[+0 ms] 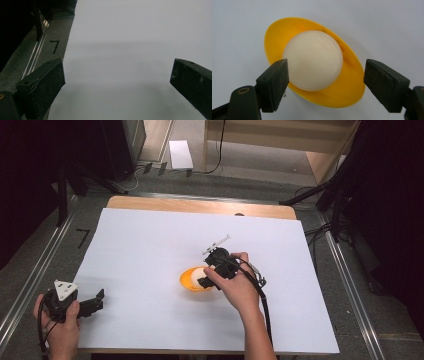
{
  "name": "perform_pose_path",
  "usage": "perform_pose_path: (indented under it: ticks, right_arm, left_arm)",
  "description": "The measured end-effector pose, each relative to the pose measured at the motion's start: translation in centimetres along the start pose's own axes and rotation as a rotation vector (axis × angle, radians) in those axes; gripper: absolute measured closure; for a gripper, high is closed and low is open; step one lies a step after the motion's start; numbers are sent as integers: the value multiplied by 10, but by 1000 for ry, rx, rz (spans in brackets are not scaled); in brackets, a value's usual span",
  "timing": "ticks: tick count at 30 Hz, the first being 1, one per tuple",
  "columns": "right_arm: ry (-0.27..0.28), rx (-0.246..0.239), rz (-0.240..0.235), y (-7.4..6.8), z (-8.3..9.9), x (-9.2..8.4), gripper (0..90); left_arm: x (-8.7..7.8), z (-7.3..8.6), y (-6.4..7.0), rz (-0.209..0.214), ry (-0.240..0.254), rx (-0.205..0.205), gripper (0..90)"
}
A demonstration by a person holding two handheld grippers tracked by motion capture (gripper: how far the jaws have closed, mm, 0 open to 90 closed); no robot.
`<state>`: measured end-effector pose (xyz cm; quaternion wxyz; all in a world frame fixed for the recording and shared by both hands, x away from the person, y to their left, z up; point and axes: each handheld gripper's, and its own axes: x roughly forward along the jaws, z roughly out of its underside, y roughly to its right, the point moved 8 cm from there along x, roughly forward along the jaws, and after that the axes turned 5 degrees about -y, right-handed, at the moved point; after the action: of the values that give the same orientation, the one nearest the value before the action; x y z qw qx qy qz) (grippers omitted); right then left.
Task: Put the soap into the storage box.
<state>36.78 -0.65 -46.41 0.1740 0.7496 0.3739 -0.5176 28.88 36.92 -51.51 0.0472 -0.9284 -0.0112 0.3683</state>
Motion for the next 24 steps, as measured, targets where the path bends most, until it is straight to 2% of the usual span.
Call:
perform_pose_path:
  ticks: [24]
  right_arm:
    - [26,83,38,30,26,-16,201]
  left_arm:
    - [0,0,0,-5,-4,5,2]
